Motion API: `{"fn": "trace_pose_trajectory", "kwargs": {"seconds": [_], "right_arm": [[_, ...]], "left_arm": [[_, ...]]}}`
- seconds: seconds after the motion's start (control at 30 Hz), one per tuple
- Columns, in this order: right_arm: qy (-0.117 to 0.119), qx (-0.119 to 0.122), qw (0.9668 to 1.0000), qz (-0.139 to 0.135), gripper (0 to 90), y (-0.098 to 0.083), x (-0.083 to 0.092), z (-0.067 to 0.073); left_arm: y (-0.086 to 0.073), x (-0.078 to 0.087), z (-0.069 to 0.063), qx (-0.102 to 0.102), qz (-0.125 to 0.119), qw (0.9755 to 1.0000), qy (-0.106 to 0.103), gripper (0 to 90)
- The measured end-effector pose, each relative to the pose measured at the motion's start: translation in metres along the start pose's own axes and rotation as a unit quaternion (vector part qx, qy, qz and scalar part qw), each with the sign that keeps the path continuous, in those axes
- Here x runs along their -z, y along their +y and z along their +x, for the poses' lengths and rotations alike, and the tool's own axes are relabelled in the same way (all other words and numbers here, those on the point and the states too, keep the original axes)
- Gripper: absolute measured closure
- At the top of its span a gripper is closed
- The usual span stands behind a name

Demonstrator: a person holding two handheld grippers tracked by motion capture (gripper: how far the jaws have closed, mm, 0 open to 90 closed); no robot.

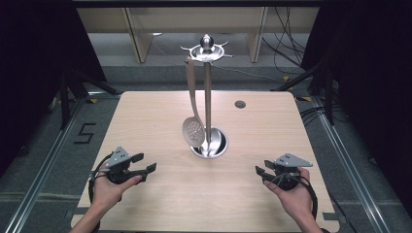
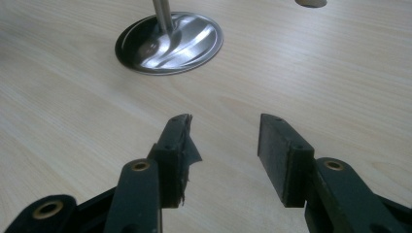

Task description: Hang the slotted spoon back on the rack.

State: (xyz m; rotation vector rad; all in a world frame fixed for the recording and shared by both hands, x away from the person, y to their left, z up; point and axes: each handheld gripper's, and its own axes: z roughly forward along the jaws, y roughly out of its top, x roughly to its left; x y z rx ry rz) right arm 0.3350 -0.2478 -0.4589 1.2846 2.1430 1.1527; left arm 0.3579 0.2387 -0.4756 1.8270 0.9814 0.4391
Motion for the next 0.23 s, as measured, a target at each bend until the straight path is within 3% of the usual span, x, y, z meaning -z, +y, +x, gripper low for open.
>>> {"fn": "trace_pose_trajectory", "kwargs": {"seconds": [0.13, 0.17, 0.2, 0.23], "right_arm": [[0.002, -0.004, 1.0, 0.003, 55.7, -0.0001, -0.0001, 0.0003], [0.002, -0.006, 1.0, 0.004, 55.7, -0.0003, -0.0001, 0.0001], [-0.003, 0.012, 0.9999, 0.001, 55.7, 0.0002, 0.0001, -0.0028], [-0.003, 0.012, 0.9999, 0.001, 55.7, 0.0002, 0.0001, -0.0028]], "left_arm": [[0.0001, -0.0001, 0.0016, -0.001, 0.0, 1.0, 0.001, 31.9], [-0.0003, -0.0005, 0.0012, 0.007, -0.003, 1.0, 0.004, 32.0], [-0.0005, -0.0005, 0.0023, 0.006, -0.003, 1.0, 0.003, 32.1], [-0.0005, -0.0005, 0.0023, 0.006, -0.003, 1.0, 0.003, 32.1]]}}
